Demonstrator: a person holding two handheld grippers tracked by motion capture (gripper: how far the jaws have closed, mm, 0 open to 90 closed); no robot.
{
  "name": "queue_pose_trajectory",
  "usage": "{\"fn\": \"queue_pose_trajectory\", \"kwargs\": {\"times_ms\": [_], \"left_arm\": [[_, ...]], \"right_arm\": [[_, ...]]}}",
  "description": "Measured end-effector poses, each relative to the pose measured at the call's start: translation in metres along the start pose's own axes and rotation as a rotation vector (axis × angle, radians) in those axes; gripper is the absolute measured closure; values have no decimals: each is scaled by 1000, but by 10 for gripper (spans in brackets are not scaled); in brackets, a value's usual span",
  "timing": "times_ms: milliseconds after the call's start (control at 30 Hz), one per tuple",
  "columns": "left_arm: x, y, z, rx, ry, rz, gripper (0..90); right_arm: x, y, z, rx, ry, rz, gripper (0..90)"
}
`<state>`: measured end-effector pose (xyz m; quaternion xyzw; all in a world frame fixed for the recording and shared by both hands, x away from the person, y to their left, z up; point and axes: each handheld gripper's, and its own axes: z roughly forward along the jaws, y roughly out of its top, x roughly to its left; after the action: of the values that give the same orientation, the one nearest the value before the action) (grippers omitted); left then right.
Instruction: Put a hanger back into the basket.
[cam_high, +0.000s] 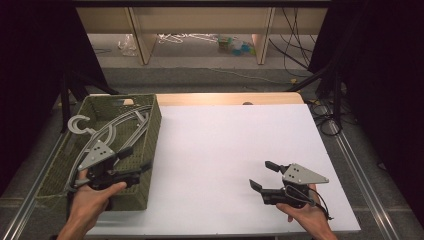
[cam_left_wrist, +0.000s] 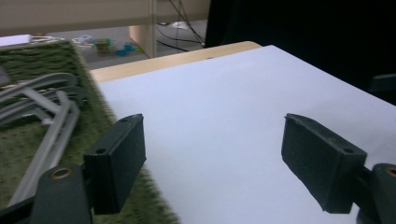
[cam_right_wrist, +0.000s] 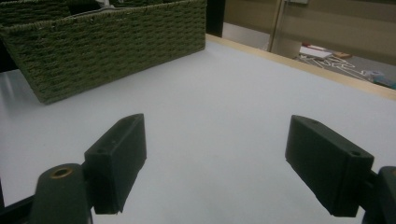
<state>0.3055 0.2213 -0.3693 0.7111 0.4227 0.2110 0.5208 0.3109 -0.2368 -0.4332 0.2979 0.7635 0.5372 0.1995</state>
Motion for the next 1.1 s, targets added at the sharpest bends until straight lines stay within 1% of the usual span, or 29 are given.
{"fn": "queue_pose_trajectory", "kwargs": {"times_ms": [33, 67, 100, 133, 167, 200, 233, 300, 333, 367, 400, 467, 500, 533, 567, 600, 633, 667, 700, 733, 767, 833, 867, 933, 967, 1000, 1033, 1067, 1100], "left_arm": [[-5, -1, 3, 12, -3, 11, 223], [-8, -2, 4, 20, -5, 14, 221], [-15, -3, 5, 18, -13, 9, 219], [-19, -4, 5, 17, -30, -12, 225], [-24, -5, 6, 17, -62, -32, 230], [-30, -7, 6, 17, -100, -70, 232], [-35, -9, 7, 19, -116, -73, 236], [-44, -11, 8, 28, -103, -23, 237], [-48, -12, 9, 28, -114, -16, 238], [-51, -13, 11, 33, -133, -7, 237], [-54, -15, 13, 42, -137, 2, 233], [-57, -18, 15, 40, -123, 16, 228], [-58, -20, 17, 39, -124, 17, 228], [-59, -21, 18, 39, -133, 18, 227], [-59, -24, 20, 33, -136, 12, 225], [-59, -26, 21, 34, -143, 36, 222], [-60, -29, 23, 28, -140, 21, 218], [-60, -31, 24, 21, -147, 32, 214], [-59, -34, 26, 13, -154, 38, 214], [-59, -37, 26, 10, -147, 31, 213], [-58, -39, 27, 0, -150, 37, 210], [-57, -44, 28, -11, -134, 68, 198], [-56, -47, 28, -21, -144, 73, 195], [-55, -53, 27, -25, -167, 26, 175], [-54, -56, 27, -30, -161, 27, 173], [-53, -58, 27, -35, -165, 42, 173], [-52, -59, 27, -39, -177, 44, 168], [-52, -60, 25, -36, -168, 43, 164], [-50, -59, 24, -45, -179, 63, 162]], "right_arm": [[0, 0, -1, 14, -8, -3, 212], [-1, 0, -1, 5, -11, 1, 211], [-2, 0, -1, -10, -20, -18, 211], [-1, 0, -1, -7, -18, -15, 211], [-1, 0, -1, 7, -9, -8, 211], [0, 1, -2, 11, -7, -5, 211], [1, 1, -1, 9, -8, -6, 212], [2, 2, -1, 5, -9, -10, 212], [2, 2, 0, -12, -20, -23, 212], [2, 2, 0, -5, -17, -19, 212], [2, 2, 0, 2, -9, -10, 212], [2, 1, 0, 3, -9, -8, 212], [2, 1, 0, 4, -9, -6, 212], [2, 1, 1, -8, 5, 0, 211], [2, 2, -1, 13, 1, -6, 212], [1, 2, 0, -4, -12, -24, 211], [1, 1, 0, -15, -11, -23, 211], [3, 2, -1, 0, -6, -10, 211], [3, 2, 0, -3, 0, -8, 211], [3, 2, 0, -4, 6, -4, 210], [4, 2, -1, 11, 8, -4, 210], [4, 2, -1, 9, 13, -7, 209], [5, 2, -1, 5, 2, -13, 208], [6, 2, -3, 8, 4, -6, 205], [7, 2, -3, 8, -2, -9, 202], [8, 2, -4, 10, 1, -9, 197], [9, 0, -4, -2, 6, -11, 194], [11, 0, -6, 16, 8, -5, 192], [11, -1, -6, 14, 0, -10, 187]]}}
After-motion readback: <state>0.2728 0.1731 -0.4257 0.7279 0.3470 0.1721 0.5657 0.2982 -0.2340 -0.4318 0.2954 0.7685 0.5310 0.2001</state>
